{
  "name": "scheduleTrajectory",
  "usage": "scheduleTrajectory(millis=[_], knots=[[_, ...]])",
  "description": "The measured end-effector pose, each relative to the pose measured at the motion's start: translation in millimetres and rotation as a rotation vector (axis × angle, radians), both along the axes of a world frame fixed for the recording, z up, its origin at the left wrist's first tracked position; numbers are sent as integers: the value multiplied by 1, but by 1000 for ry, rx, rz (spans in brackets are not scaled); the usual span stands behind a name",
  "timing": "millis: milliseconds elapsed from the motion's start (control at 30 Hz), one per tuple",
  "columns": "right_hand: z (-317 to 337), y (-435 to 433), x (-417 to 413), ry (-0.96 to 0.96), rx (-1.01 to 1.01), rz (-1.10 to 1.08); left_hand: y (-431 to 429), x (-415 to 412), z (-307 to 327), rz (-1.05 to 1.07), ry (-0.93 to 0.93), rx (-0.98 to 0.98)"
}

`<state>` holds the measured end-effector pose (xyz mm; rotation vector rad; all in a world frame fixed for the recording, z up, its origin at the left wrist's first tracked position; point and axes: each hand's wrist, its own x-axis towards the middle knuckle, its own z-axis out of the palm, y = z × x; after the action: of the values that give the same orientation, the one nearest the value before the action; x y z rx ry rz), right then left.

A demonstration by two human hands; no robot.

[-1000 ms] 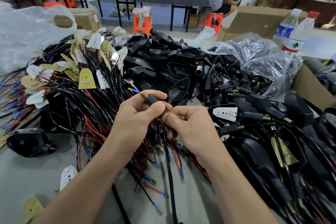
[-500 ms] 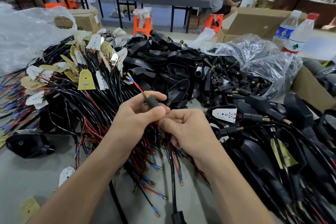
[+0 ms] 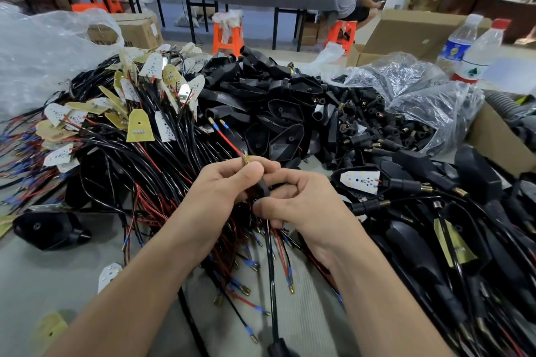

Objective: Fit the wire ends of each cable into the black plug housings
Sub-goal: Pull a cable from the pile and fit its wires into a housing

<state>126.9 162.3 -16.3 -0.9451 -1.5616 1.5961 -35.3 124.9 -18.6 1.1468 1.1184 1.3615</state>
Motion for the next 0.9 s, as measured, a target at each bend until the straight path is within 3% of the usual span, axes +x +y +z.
scheduleTrajectory(millis=[100, 267, 367, 567, 800, 900], knots=[[3, -1, -3, 22, 6, -45, -1, -1, 5, -78, -185, -6], [9, -11, -1, -182, 89, 224, 2, -3, 5, 20, -371, -36], [9, -9, 2, -174, 72, 212, 3, -1, 6, 98, -315, -9], [8, -7, 4, -232, 91, 234, -4, -6, 13, -12, -228, 64], [7, -4, 5, -312, 206, 213, -5, 7, 12, 327, 33, 170], [3, -5, -1, -271, 200, 150, -7, 8, 15, 345, -51, 118]])
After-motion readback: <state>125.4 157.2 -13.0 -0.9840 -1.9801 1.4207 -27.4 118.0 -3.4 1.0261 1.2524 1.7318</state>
